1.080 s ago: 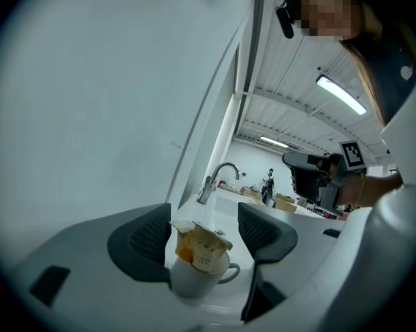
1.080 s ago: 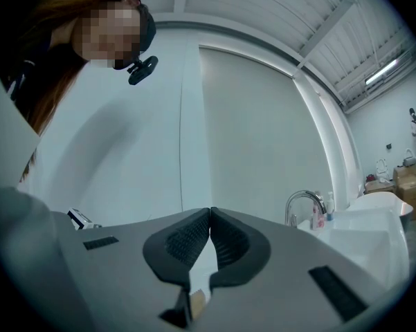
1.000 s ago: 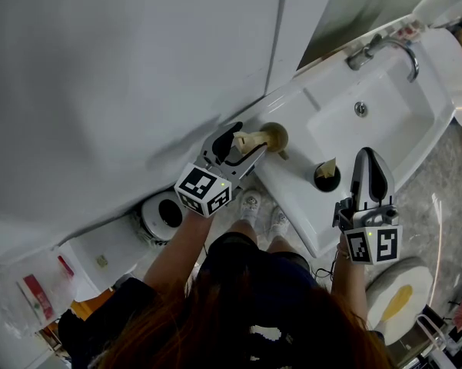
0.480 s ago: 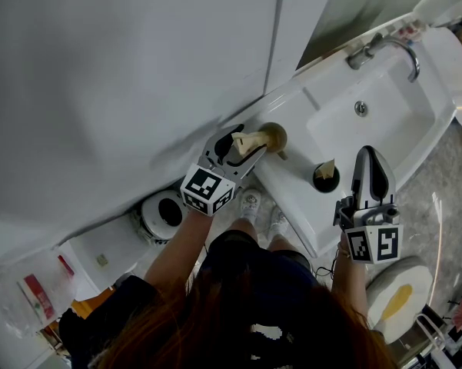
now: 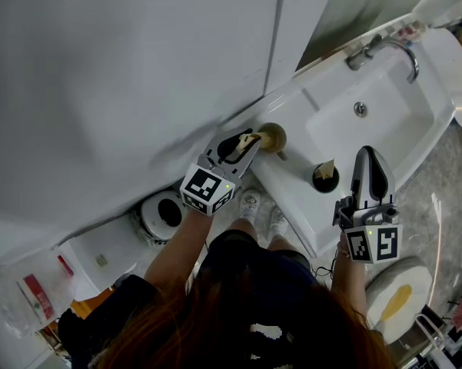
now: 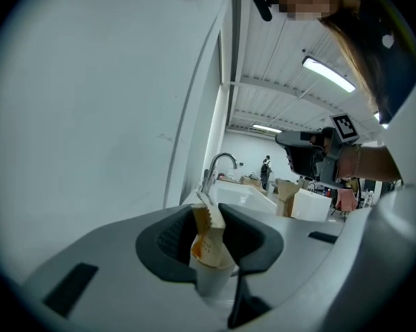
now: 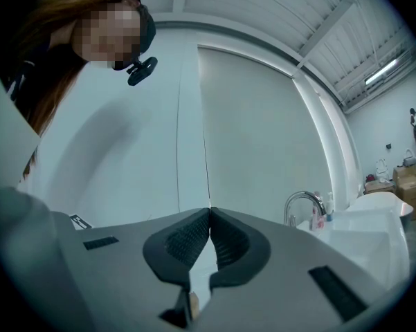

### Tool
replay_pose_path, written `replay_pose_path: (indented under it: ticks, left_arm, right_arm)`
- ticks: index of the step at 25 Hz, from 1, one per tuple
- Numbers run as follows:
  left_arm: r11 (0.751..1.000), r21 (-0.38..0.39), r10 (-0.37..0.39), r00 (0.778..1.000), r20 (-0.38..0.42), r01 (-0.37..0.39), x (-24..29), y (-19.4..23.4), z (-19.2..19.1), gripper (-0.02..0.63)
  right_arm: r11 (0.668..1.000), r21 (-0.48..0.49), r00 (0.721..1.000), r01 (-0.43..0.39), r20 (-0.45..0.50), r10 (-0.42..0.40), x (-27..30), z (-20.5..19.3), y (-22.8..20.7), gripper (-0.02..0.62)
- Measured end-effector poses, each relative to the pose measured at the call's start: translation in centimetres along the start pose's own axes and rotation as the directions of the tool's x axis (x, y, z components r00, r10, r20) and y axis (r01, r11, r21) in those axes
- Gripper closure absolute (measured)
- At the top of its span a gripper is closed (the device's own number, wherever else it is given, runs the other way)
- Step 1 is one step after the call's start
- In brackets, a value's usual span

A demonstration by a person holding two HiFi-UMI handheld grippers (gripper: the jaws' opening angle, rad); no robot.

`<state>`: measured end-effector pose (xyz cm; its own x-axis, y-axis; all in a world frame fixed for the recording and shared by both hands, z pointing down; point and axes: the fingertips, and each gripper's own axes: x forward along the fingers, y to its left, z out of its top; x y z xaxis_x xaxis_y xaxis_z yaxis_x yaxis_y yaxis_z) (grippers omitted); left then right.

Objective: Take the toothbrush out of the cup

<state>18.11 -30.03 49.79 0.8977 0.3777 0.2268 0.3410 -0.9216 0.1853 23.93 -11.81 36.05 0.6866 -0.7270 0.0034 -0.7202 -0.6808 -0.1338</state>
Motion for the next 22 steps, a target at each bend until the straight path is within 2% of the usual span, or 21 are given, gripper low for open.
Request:
replay_pose_path:
  ticks: [10,14,22]
  left_arm:
    - [1.0,0.02,-0.021,0.999,0.041,0.021,-0.3,-1.1,3.2,0.525]
    - [0.999,0.023,-0.032,0.998,0.059,0.03,-1.0,-2.2,5.9,0.528]
    - [0.997,0.076,-0.021,0.988,0.155,0.009,-4.1,-4.9,12.5,0.531]
  right_arm:
    - [1.0,0.001,1.0,0.023,0.019,-0.023,-1.3,0.8,-0.6,0.58]
    - [1.0,0.005,0.999,0.023,0.035,-0.023,-2.1,1.4,-0.8,0.58]
    - [1.0,-0.01,0.996,0.006,0.083,-0.005,-3.4,3.6,-0.7,0.58]
